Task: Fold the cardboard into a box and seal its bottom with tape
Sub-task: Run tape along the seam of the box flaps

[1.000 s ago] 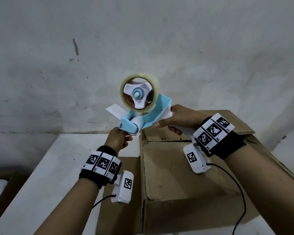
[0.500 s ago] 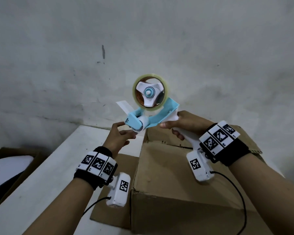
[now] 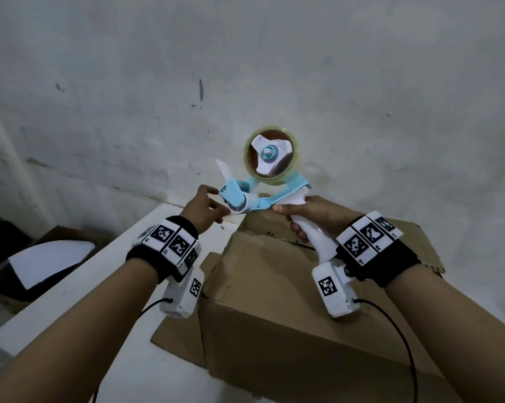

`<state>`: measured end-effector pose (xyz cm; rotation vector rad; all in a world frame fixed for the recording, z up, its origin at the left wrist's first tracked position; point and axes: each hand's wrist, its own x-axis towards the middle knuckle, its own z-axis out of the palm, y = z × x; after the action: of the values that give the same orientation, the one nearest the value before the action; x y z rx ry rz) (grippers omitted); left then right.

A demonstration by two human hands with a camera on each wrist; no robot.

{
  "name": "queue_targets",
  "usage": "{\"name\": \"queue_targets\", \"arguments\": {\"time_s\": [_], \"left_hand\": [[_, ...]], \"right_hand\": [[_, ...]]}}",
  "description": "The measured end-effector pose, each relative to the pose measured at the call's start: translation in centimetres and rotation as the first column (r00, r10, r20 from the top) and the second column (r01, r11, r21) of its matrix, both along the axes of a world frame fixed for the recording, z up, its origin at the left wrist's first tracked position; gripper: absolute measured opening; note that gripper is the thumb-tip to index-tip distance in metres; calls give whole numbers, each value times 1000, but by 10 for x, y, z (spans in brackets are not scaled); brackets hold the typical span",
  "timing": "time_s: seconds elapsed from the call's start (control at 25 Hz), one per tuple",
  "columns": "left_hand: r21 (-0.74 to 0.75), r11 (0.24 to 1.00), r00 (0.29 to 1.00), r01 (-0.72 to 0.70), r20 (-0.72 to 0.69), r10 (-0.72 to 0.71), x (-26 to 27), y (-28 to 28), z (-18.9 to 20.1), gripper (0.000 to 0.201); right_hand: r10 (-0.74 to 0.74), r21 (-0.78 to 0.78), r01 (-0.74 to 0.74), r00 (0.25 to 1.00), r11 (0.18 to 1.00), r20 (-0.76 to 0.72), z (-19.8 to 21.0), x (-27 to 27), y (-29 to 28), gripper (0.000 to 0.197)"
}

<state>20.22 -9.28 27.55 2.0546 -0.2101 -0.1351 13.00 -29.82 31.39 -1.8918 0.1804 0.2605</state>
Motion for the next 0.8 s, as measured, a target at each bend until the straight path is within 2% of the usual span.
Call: {"name": "queue_targets", "arguments": {"time_s": [0.12, 0.24, 0.32, 0.44, 0.52, 0.64, 0.72, 0.8], "left_hand": [[78, 996, 999, -35, 23, 33, 2, -7, 7, 56], [94, 992, 991, -90, 113, 79, 5, -9, 7, 47], [94, 989, 983, -110, 157, 94, 9, -8, 7, 42], [53, 998, 997, -46, 62, 43, 14, -6, 7, 43], [49, 998, 997, -50, 59, 47, 16, -5, 5, 43], [88, 981, 978, -171, 133, 158, 21, -6, 6, 36], [72, 960, 959, -272, 103, 264, 28, -2, 9, 35], [32, 936, 936, -351, 26, 350, 37, 14, 10, 45]], "right_hand": [[-24, -12, 25, 998, 1000, 63, -2, 0, 1, 36], [-7, 32, 5, 998, 999, 65, -1, 0, 2, 35], [16, -9, -15, 998, 1000, 55, 1, 0, 4, 34], [-16, -74, 24, 995, 997, 101, 1, -3, 7, 21], [-23, -83, 33, 994, 996, 109, 1, -5, 10, 18], [12, -88, -1, 992, 996, 123, -1, -8, 20, 19], [36, -74, -27, 991, 997, 130, 0, -12, 24, 17], [56, -75, -47, 991, 996, 118, 6, -19, 18, 13]]}}
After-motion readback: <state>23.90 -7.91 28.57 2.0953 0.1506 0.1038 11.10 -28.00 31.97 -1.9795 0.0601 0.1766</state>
